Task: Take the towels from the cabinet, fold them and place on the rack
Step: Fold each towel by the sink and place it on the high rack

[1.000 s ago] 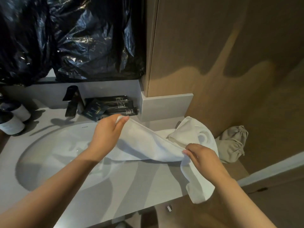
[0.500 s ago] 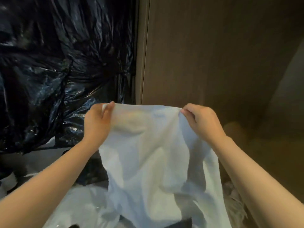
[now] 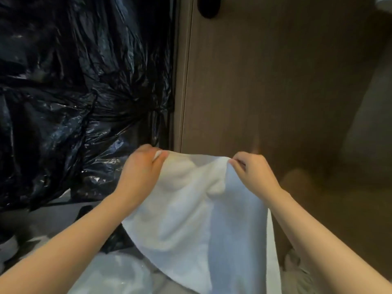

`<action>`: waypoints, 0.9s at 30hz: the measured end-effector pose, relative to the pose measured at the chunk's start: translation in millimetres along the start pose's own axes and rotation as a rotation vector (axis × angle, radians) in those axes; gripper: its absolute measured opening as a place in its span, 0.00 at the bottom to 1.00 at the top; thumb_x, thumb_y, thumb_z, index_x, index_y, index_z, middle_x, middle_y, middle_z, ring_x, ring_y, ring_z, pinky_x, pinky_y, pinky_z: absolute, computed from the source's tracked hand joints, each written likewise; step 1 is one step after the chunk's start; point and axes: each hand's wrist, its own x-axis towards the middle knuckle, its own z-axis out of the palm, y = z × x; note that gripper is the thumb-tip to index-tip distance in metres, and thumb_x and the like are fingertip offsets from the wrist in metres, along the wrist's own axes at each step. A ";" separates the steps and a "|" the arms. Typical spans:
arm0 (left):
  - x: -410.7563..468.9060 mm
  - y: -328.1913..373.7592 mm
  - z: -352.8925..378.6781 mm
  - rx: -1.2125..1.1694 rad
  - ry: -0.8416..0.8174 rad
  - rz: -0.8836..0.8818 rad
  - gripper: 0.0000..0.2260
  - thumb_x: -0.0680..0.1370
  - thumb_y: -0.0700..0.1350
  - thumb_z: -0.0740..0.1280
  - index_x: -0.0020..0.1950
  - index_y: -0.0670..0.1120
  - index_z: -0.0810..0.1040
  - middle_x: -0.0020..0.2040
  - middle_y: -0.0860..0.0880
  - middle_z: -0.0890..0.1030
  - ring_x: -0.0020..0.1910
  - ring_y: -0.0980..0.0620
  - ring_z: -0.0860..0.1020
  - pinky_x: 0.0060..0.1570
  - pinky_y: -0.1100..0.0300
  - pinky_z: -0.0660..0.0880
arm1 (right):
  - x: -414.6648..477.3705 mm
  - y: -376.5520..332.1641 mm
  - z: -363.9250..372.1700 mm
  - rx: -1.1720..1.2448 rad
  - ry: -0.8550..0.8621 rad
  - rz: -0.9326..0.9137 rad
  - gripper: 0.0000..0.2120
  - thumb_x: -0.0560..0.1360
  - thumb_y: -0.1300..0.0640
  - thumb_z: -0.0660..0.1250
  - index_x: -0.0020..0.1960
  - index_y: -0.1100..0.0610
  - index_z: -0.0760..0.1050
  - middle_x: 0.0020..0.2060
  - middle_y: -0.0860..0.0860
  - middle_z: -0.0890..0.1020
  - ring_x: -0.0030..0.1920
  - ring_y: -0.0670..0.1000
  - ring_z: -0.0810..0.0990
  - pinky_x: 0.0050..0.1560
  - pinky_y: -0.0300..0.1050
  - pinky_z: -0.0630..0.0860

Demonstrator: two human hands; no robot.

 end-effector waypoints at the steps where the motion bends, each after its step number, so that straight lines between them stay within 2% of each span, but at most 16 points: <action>1: -11.0 -0.5 7.3 -0.026 -0.039 -0.007 0.14 0.81 0.46 0.61 0.42 0.40 0.80 0.40 0.45 0.78 0.40 0.48 0.75 0.41 0.55 0.65 | -8.4 -1.1 9.7 0.045 -0.008 0.011 0.11 0.81 0.53 0.63 0.42 0.56 0.77 0.32 0.49 0.78 0.33 0.45 0.76 0.33 0.43 0.69; 3: -27.7 1.0 19.1 -0.099 -0.075 -0.058 0.15 0.81 0.45 0.62 0.38 0.40 0.79 0.36 0.50 0.76 0.38 0.55 0.72 0.39 0.58 0.63 | -18.7 -8.1 22.0 0.122 -0.012 0.018 0.11 0.81 0.53 0.62 0.43 0.55 0.78 0.35 0.48 0.79 0.36 0.45 0.77 0.35 0.43 0.72; 4: -33.8 2.2 23.5 -0.139 -0.077 -0.080 0.13 0.81 0.45 0.63 0.40 0.42 0.80 0.37 0.53 0.76 0.39 0.59 0.72 0.39 0.61 0.64 | -21.8 -13.0 24.6 0.162 -0.018 0.019 0.11 0.81 0.53 0.62 0.44 0.54 0.79 0.35 0.47 0.80 0.37 0.45 0.77 0.37 0.43 0.73; 6: -42.3 5.3 28.6 -0.229 -0.073 -0.119 0.05 0.79 0.47 0.66 0.52 0.51 0.81 0.46 0.60 0.76 0.46 0.67 0.73 0.43 0.74 0.67 | -25.4 -23.5 25.7 0.223 -0.041 -0.007 0.10 0.81 0.53 0.62 0.44 0.52 0.79 0.36 0.45 0.80 0.37 0.44 0.78 0.37 0.39 0.73; 8: -45.1 7.1 33.0 -0.302 -0.118 -0.136 0.16 0.76 0.51 0.70 0.63 0.57 0.75 0.55 0.64 0.73 0.53 0.76 0.70 0.48 0.81 0.64 | -28.4 -34.1 24.4 0.250 -0.062 -0.055 0.09 0.81 0.53 0.62 0.44 0.51 0.79 0.37 0.44 0.80 0.39 0.43 0.78 0.38 0.38 0.72; 11: -45.7 13.5 37.0 -0.427 -0.280 -0.120 0.24 0.73 0.54 0.72 0.68 0.61 0.70 0.60 0.69 0.73 0.57 0.78 0.68 0.50 0.82 0.64 | -30.7 -45.0 21.7 0.269 -0.055 -0.101 0.09 0.81 0.52 0.62 0.44 0.49 0.78 0.37 0.44 0.80 0.38 0.44 0.78 0.38 0.41 0.73; 14: -44.4 16.2 39.3 -0.479 -0.366 -0.111 0.19 0.74 0.54 0.72 0.64 0.60 0.75 0.56 0.66 0.78 0.56 0.72 0.73 0.49 0.78 0.69 | -33.0 -48.6 20.5 0.296 -0.045 -0.100 0.09 0.80 0.52 0.63 0.43 0.48 0.78 0.36 0.43 0.80 0.38 0.45 0.78 0.37 0.44 0.74; 18: -41.0 15.8 39.1 -0.436 -0.376 -0.063 0.02 0.76 0.51 0.70 0.46 0.56 0.82 0.42 0.58 0.82 0.41 0.61 0.79 0.38 0.74 0.71 | -38.1 -47.9 19.6 0.340 -0.065 -0.051 0.10 0.80 0.51 0.63 0.44 0.48 0.80 0.37 0.42 0.81 0.40 0.45 0.79 0.38 0.44 0.76; 22: -37.2 12.3 37.2 -0.460 -0.296 -0.112 0.05 0.77 0.50 0.69 0.43 0.52 0.81 0.40 0.54 0.82 0.38 0.60 0.78 0.36 0.72 0.70 | -41.5 -35.3 16.6 0.424 -0.046 -0.013 0.12 0.80 0.51 0.64 0.38 0.50 0.78 0.31 0.44 0.78 0.33 0.45 0.75 0.34 0.43 0.69; 25: -29.5 8.0 32.1 -0.464 -0.176 -0.200 0.05 0.77 0.51 0.68 0.43 0.54 0.80 0.39 0.59 0.81 0.40 0.65 0.77 0.37 0.72 0.69 | -55.0 -20.7 16.7 0.475 -0.055 0.007 0.18 0.80 0.49 0.64 0.32 0.51 0.71 0.27 0.48 0.71 0.29 0.45 0.69 0.31 0.39 0.63; 27: -21.4 3.3 27.4 -0.437 -0.110 -0.245 0.04 0.77 0.52 0.67 0.42 0.56 0.79 0.39 0.60 0.80 0.40 0.67 0.77 0.38 0.67 0.69 | -65.3 -8.2 16.3 0.474 -0.073 0.030 0.19 0.80 0.49 0.64 0.32 0.53 0.72 0.28 0.51 0.72 0.30 0.50 0.72 0.32 0.46 0.65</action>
